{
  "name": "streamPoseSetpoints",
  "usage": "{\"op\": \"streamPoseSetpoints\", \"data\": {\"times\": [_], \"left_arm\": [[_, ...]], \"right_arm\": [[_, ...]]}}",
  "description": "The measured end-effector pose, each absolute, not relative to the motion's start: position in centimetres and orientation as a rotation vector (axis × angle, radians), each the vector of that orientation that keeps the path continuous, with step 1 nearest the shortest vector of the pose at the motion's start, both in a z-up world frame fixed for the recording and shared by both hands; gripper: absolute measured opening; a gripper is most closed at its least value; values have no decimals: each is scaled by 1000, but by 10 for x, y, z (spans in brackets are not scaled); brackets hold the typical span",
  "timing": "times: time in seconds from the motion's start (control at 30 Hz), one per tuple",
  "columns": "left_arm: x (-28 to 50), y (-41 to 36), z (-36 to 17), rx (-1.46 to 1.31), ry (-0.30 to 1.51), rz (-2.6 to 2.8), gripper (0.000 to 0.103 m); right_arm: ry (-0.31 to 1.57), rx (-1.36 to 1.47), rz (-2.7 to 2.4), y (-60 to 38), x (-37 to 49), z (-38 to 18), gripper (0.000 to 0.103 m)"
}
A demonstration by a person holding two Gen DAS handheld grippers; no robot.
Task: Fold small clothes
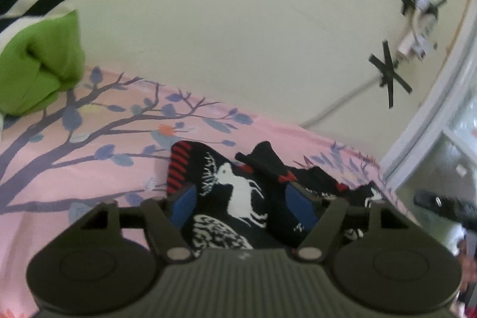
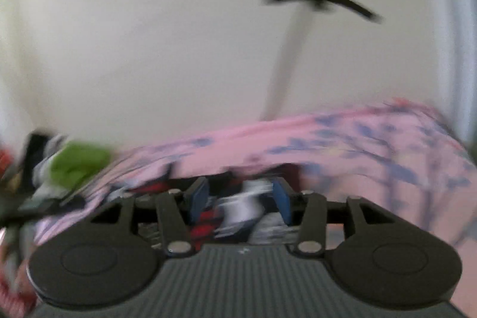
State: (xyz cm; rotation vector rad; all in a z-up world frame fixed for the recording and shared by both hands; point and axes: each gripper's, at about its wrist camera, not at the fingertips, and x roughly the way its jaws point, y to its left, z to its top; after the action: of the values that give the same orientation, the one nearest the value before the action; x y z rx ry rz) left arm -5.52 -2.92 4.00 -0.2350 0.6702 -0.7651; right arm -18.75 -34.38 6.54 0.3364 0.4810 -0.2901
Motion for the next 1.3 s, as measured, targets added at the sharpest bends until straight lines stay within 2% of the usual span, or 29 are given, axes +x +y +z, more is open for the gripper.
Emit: {"op": "streamPoseSetpoints", "data": {"times": [0.03,0.07,0.1,0.13,0.17,0.27,0.33,0.43,0.6,0.7,0.73,0.77,0.8,0.87,0.93,1.03,1.13,1.2,1.3], "left_arm": [[-57,-32,40,-214,662,-760,73],[-59,-34,40,-194,658,-755,73],[-59,-35,39,-184,659,-750,73],[-58,-36,38,-181,665,-743,73],[-56,-35,36,-184,676,-731,73],[-46,-28,33,-231,710,-696,73],[-39,-20,32,-286,725,-683,73],[-33,-10,33,-356,734,-676,73],[-34,0,39,-371,700,-649,73],[-32,4,40,-381,695,-644,73],[-31,6,40,-386,698,-643,73],[-29,7,40,-390,702,-644,73],[-28,7,40,-394,706,-646,73],[-26,9,40,-407,714,-653,73],[-26,10,41,-425,716,-671,73],[-29,11,43,-440,709,-687,73],[-31,13,44,-453,707,-690,73],[-31,14,44,-471,711,-707,73],[-33,12,43,-476,720,-730,73]], "right_arm": [[518,343,-293,-352,-183,57,35],[595,287,-310,-351,-173,42,13],[694,170,-355,-344,-160,23,20],[660,78,-379,-334,-158,11,28],[650,60,-392,-333,-160,9,30],[643,155,-457,-340,-159,32,33],[540,143,-452,-328,-170,56,48],[515,187,-289,-302,-153,84,48],[613,-20,-74,-214,-83,79,47],[720,-148,-3,-176,-36,55,40],[761,-183,-2,-170,-24,47,33],[804,-222,-17,-166,-13,37,9],[846,-250,-40,-165,-4,29,0],[833,-165,-55,-176,-1,36,0],[742,77,-25,-193,-15,63,0],[541,521,167,-214,-59,102,0],[368,666,224,-220,-115,118,0],[353,731,194,-230,-147,110,0],[464,791,154,-243,-180,72,0]]}}
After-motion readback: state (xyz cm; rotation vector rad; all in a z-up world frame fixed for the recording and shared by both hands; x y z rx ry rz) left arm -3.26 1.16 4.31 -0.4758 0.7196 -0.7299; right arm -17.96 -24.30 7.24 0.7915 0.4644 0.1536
